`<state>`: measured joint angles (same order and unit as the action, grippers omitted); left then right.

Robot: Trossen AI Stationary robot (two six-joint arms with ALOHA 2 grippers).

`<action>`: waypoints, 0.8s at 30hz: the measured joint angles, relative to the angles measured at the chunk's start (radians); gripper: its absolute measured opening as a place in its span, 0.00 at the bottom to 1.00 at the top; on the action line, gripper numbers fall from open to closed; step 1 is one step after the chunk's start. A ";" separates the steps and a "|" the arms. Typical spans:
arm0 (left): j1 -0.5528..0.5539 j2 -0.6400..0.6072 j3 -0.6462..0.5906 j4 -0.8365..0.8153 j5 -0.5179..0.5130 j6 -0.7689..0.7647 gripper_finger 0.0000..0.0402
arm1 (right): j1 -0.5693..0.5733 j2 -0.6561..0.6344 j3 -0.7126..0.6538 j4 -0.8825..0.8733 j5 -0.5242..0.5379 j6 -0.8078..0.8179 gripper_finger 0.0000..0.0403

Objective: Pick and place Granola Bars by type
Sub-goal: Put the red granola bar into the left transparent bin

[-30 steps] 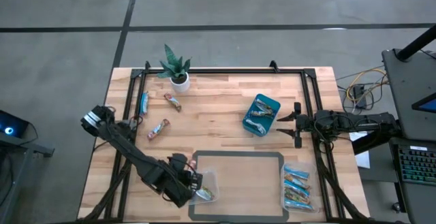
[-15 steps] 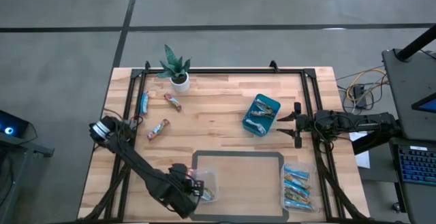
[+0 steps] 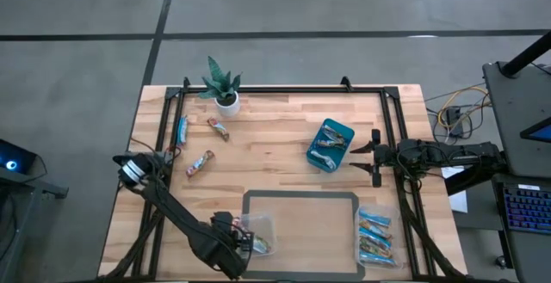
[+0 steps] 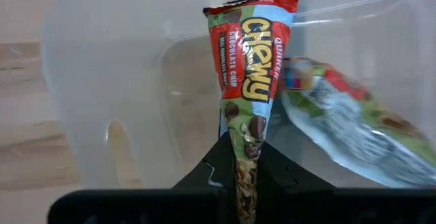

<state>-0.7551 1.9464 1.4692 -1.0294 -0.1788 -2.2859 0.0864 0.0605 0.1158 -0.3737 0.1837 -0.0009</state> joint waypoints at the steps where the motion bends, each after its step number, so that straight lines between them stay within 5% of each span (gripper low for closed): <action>1: 0.000 0.007 -0.001 0.001 0.005 0.001 0.01 | 0.000 0.000 0.000 0.000 0.000 0.000 0.44; 13: 0.012 0.024 -0.025 0.009 0.047 0.045 0.02 | 0.000 0.000 0.000 0.000 0.000 0.000 0.44; 24: 0.017 0.022 -0.028 -0.017 0.037 0.098 0.20 | 0.000 0.000 0.000 0.000 0.000 0.000 0.44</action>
<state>-0.7378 1.9679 1.4409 -1.0459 -0.1414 -2.1881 0.0865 0.0605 0.1158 -0.3733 0.1833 -0.0010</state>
